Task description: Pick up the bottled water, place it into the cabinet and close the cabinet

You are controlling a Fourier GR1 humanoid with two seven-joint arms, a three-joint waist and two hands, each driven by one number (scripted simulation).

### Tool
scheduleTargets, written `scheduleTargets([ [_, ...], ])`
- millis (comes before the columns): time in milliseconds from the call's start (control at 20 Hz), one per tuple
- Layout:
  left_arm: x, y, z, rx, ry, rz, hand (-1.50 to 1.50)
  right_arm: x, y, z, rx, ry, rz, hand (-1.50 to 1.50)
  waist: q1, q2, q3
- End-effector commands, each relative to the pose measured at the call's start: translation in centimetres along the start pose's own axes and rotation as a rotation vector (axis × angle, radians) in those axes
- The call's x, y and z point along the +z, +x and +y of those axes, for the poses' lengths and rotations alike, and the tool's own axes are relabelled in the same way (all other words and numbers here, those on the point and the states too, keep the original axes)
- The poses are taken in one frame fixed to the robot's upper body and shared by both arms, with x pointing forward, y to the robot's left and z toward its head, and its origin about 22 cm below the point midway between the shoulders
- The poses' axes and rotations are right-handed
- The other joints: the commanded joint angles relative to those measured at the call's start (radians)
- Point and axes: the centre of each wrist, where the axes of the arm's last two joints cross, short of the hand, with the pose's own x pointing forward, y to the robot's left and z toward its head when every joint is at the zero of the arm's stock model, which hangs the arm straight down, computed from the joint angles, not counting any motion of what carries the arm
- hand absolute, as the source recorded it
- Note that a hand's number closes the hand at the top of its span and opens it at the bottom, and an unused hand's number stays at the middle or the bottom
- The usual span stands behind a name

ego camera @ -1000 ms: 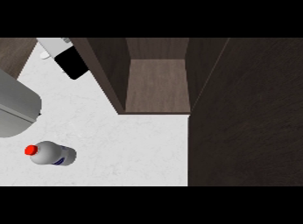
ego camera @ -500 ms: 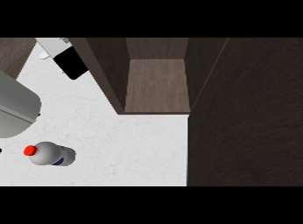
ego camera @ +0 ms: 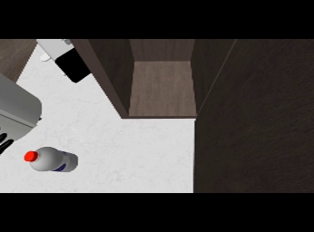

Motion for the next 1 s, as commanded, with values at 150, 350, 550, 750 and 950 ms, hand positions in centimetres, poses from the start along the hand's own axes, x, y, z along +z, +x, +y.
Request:
scheduleTargets([
  [150, -2.9, -3.0, 1.3, -0.003, -0.046, 0.009, -1.50, 0.5, 0.3, 0.2, -0.006, 0.013, -0.001, -1.50, -0.004, 0.001, -0.001],
  [350, -3.3, -5.1, 1.1, 0.009, -0.034, 0.099, -1.50, 0.7, 1.1, 1.3, 0.004, 0.013, -0.007, -1.50, -0.004, 0.001, -0.001],
  [550, -3.9, -6.5, 2.2, 0.024, -0.001, 0.124, -1.50, 1.0, -0.9, 0.1, -0.004, 0.021, -0.005, -1.50, -0.007, 0.002, -0.001],
  [750, -4.4, -8.5, 2.5, 0.066, 0.044, 0.158, -1.50, 1.7, 0.6, 0.7, -0.010, 0.039, -0.017, -1.50, -0.015, 0.003, -0.002],
  [950, -5.5, -8.8, 3.4, 0.114, 0.038, 0.176, -1.50, 1.8, -0.7, 0.4, -0.025, 0.018, 0.004, -1.50, -0.015, 0.005, -0.002],
])
